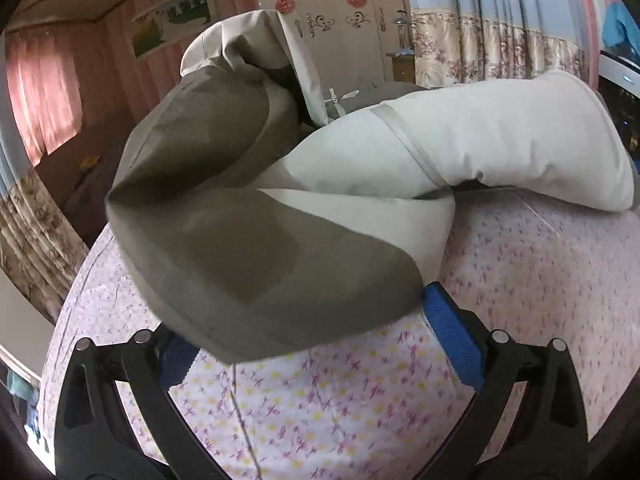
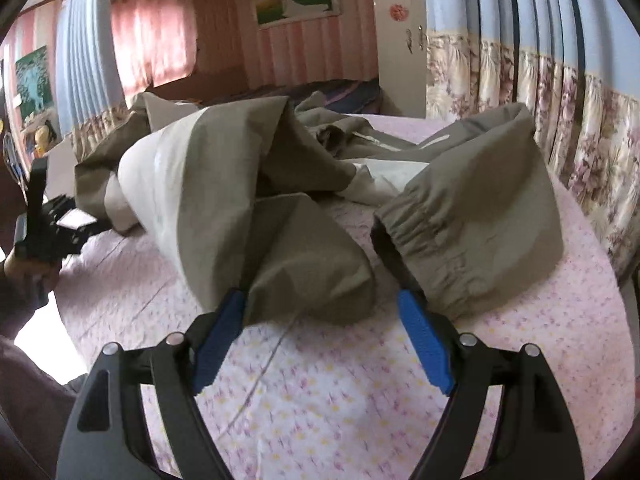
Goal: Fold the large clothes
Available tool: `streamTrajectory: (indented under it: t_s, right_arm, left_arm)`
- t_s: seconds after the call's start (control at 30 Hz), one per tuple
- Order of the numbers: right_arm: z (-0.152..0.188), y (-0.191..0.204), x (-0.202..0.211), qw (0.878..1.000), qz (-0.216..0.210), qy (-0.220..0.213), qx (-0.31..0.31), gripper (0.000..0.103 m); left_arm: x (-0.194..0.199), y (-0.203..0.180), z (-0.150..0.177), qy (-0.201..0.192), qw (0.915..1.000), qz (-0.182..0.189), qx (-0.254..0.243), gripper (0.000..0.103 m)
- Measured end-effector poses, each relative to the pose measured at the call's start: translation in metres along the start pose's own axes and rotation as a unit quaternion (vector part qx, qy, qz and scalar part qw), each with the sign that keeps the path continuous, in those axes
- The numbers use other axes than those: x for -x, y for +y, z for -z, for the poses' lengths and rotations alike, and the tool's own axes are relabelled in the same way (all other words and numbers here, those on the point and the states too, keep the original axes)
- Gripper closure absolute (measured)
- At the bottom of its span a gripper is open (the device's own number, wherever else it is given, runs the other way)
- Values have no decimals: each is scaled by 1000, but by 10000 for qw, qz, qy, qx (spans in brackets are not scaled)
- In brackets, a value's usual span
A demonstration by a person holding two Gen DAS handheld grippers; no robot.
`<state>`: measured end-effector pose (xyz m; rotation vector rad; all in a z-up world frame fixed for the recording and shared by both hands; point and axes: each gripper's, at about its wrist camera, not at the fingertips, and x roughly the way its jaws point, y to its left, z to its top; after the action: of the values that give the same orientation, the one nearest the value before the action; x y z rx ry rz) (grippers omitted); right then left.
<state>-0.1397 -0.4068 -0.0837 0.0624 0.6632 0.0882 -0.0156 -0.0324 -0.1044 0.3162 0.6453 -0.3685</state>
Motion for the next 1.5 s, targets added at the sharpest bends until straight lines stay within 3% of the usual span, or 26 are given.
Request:
streamTrajectory:
  t_s: [0.2, 0.37, 0.67, 0.7, 0.73, 0.77, 0.8, 0.83, 0.87, 0.97, 1.23, 1.37, 1.5]
  right_arm:
    - [6, 12, -7, 9959, -29, 400, 811, 23]
    - [13, -8, 4, 9955, -68, 610, 720, 23]
    - [-17, 21, -43, 9945, 364, 345, 917, 23]
    - [-22, 21, -50, 9949, 336, 365, 879, 30]
    - [-28, 21, -59, 9956, 246, 431, 791, 50]
    - [-32, 21, -64, 9960, 178, 461, 746, 57]
    - [-39, 22, -69, 9966, 127, 431, 693, 73]
    - [-42, 24, -71, 9968, 91, 433, 668, 82]
    - [-47, 26, -73, 9969, 75, 442, 648, 83]
    - [-64, 27, -67, 9985, -81, 304, 448, 88]
    - [-101, 0, -8, 9904, -1144, -268, -730, 91]
    - [-107, 0, 20, 9837, -1491, -509, -861, 92]
    - [-107, 0, 47, 9746, -1839, -748, -1038, 92]
  left_arm:
    - [-17, -3, -16, 126, 9999, 52, 42, 3]
    - [-22, 6, -25, 114, 9994, 198, 273, 3]
    - [-39, 10, -53, 213, 9971, 444, 572, 3]
    - [-41, 13, -56, 247, 9963, 509, 649, 3]
    - [-45, 15, -60, 294, 9953, 570, 722, 5]
    - [-47, 16, -62, 356, 9945, 652, 743, 12]
    - [-50, 16, -64, 401, 9934, 769, 755, 19]
    - [-53, 15, -66, 365, 9923, 903, 759, 35]
    - [-56, 13, -69, 446, 9902, 1081, 763, 51]
    - [-57, 9, -75, 555, 9871, 1350, 659, 77]
    - [6, 30, -107, 37, 9853, 1584, 635, 87]
    - [42, 34, -121, -223, 9878, 1469, 475, 93]
    - [70, 42, -121, -329, 9889, 1392, 414, 94]
